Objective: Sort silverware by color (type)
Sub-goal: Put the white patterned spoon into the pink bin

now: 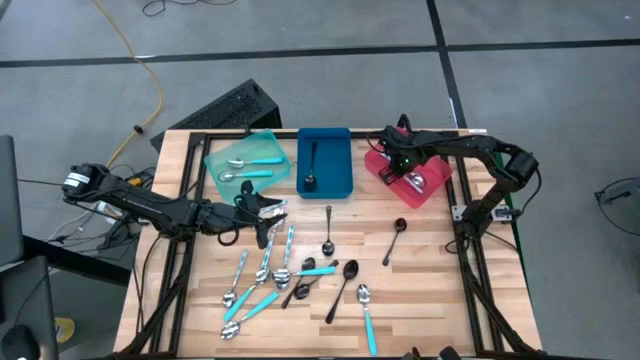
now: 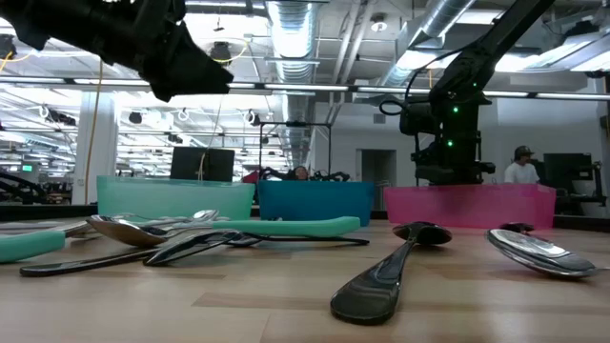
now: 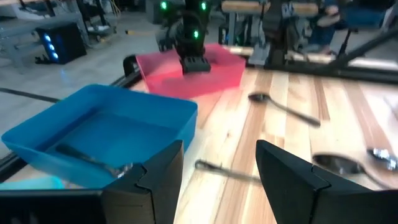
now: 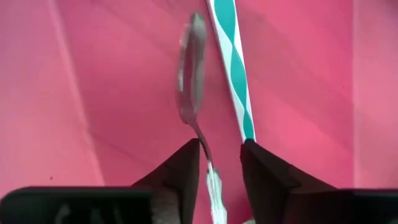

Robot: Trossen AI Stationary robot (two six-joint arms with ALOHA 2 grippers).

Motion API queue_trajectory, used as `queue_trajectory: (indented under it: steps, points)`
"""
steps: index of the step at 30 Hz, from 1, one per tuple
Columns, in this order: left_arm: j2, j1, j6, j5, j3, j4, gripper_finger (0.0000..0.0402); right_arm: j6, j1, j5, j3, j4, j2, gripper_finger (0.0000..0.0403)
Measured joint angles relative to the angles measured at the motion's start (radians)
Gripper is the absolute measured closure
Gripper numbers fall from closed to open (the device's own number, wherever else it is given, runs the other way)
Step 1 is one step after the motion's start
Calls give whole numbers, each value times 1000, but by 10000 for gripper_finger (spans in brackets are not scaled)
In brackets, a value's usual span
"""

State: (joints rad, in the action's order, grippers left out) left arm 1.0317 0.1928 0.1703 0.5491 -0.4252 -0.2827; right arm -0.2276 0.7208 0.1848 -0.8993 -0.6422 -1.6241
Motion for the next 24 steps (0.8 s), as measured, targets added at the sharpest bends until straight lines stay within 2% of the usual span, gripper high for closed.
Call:
queue_trajectory:
  steps: [5, 9, 15, 24]
  points:
    - [0, 0, 39, -31, 0, 113, 213, -18, 0, 0, -14, -21, 17, 235]
    - [0, 0, 76, -74, -10, 274, 213, -34, -1, 0, -44, -50, 50, 232]
    - [1, 0, 271, -84, -73, 554, 213, -61, -19, -1, -80, -86, 119, 232]
    - [55, 28, 448, -98, -79, 612, 213, -94, -67, -1, -91, -87, 192, 232]
